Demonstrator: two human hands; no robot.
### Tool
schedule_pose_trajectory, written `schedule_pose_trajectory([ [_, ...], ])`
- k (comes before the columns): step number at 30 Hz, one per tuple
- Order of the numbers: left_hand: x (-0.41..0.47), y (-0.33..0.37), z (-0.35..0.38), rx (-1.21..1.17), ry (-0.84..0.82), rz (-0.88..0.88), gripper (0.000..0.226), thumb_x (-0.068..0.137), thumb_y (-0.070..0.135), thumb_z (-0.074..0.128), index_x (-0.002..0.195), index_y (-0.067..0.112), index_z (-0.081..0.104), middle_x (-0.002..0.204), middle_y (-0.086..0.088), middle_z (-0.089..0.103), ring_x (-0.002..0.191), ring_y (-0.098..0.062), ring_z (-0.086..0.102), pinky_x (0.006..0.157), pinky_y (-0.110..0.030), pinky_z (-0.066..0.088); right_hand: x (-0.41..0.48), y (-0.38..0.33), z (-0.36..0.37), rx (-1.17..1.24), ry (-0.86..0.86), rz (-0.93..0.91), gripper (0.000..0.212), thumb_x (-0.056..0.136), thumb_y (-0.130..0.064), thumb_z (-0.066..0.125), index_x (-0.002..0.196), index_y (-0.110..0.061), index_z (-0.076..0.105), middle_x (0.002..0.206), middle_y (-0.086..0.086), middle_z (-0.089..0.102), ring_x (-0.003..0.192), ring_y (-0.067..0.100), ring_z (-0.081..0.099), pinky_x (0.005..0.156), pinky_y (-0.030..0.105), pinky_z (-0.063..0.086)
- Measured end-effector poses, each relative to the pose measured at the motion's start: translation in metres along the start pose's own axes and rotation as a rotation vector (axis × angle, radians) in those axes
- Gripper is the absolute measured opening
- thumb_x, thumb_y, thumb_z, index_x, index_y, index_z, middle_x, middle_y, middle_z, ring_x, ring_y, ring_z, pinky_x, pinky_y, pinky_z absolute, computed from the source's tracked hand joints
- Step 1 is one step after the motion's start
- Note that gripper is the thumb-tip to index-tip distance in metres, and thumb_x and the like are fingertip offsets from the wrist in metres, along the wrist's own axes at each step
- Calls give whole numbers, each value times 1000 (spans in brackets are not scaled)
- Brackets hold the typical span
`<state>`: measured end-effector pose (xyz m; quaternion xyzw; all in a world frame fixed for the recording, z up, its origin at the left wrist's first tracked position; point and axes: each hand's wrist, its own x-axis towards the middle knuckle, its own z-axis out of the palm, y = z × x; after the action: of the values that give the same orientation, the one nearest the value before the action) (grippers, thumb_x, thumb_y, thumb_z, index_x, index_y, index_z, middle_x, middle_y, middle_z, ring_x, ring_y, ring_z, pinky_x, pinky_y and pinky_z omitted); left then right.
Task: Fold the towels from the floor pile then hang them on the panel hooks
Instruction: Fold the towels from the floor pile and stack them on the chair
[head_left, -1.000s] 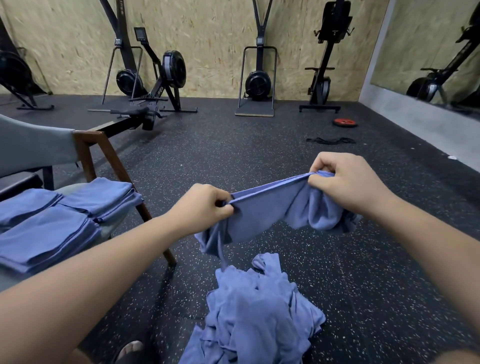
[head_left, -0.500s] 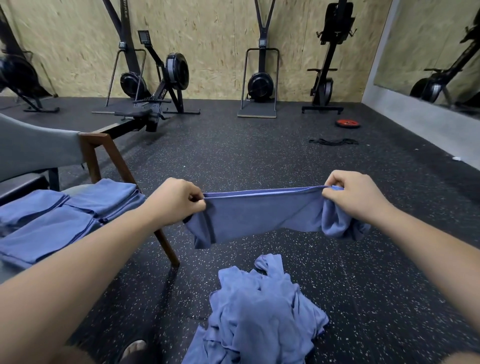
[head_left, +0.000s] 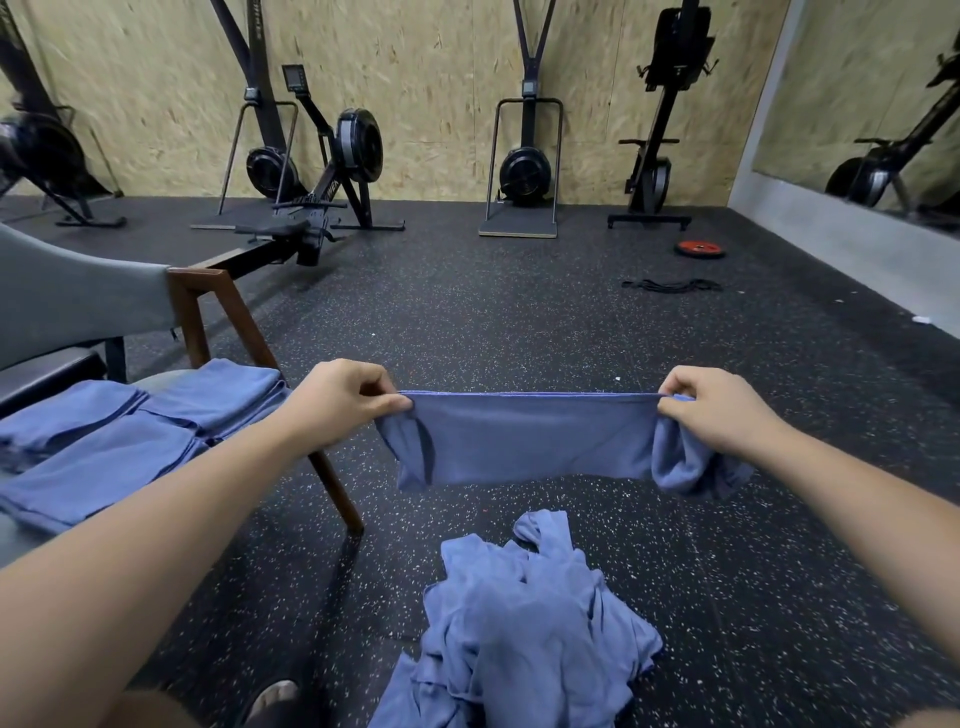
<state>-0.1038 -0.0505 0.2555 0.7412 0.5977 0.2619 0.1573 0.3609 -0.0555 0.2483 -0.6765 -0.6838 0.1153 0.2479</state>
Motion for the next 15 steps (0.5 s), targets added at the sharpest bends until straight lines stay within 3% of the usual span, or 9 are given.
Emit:
schedule_pose_trajectory([
  [2,-1,-2,-1,-137,-21,-7,14,92,40,83,90,28,77,80,2,78,74,-40,69,70,-49,59,1,3,2,6,-5,14,14,90,-22,70,79,-28,68,81,-8,73,83,12,66,66,28,44],
  [4,-3,-1,-3,-246,-23,-11,11,93,32,83,96,25,76,84,-2,80,74,-30,67,76,-43,56,2,6,3,32,-8,26,11,92,-25,73,82,-29,70,84,-8,73,85,12,66,69,31,44],
  [7,-6,9,-3,-337,26,-58,20,91,33,86,104,27,72,83,-4,79,72,-12,63,72,-35,52,1,7,7,77,-35,27,10,90,-32,81,89,-31,71,82,-7,69,82,14,64,68,32,44],
  [11,-7,25,5,-309,16,-79,15,88,34,89,95,25,79,79,4,80,65,-7,63,66,-29,50,-5,-4,19,98,-95,-22,16,86,-36,87,91,-31,72,67,-10,55,64,9,51,62,31,38],
  [15,-8,43,19,-171,-93,-77,6,90,28,86,86,25,82,80,10,80,75,-3,70,79,-32,57,-13,-23,32,111,-158,-62,17,86,-35,88,92,-29,73,67,-10,53,64,9,49,61,30,37],
])
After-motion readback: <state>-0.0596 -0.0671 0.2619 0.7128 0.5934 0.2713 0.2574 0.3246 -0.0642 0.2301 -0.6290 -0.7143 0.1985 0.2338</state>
